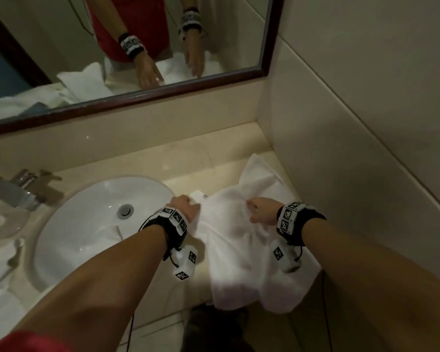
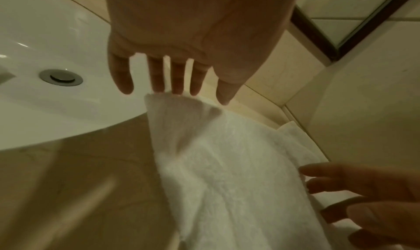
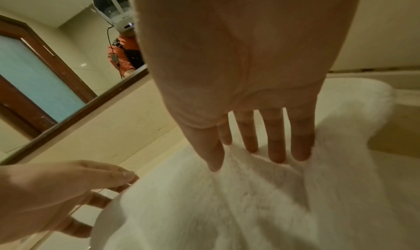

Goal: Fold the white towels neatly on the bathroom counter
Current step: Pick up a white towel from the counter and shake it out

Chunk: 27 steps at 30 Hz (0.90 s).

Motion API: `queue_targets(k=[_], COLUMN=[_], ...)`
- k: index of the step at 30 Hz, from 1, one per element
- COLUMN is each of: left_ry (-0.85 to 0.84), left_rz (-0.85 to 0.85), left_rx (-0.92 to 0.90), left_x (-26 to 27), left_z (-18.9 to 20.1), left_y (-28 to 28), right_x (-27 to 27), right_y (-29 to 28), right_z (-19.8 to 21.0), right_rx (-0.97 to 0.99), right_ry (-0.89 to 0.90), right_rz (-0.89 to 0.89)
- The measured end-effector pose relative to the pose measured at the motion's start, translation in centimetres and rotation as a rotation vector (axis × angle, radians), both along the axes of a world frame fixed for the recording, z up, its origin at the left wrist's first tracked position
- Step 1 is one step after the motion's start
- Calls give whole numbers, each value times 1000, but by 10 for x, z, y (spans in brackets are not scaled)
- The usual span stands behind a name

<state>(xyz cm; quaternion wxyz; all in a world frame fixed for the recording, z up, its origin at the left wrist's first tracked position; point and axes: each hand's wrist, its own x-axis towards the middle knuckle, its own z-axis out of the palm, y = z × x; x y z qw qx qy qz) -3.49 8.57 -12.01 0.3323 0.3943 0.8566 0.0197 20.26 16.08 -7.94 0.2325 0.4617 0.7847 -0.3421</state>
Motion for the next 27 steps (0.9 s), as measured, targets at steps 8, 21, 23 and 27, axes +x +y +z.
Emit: queue_targets(k=[8,21,23,27], left_ry=[39,-414,-473,-602], left_rz=[137,425,495,643], left_rx=[-8,509,573,629], left_x=[0,-22,-33,-57], left_z=[-12,32,41,58], left_y=[8,41,50,58], right_x=[3,-16,-22,-36], right_y=[9,39,49,68], right_z=[-6,-2,-5,-12], right_rx=[-13,91,178,214], right_ry=[52,86,108,132], right_rz=[-49,-56,-66,-107])
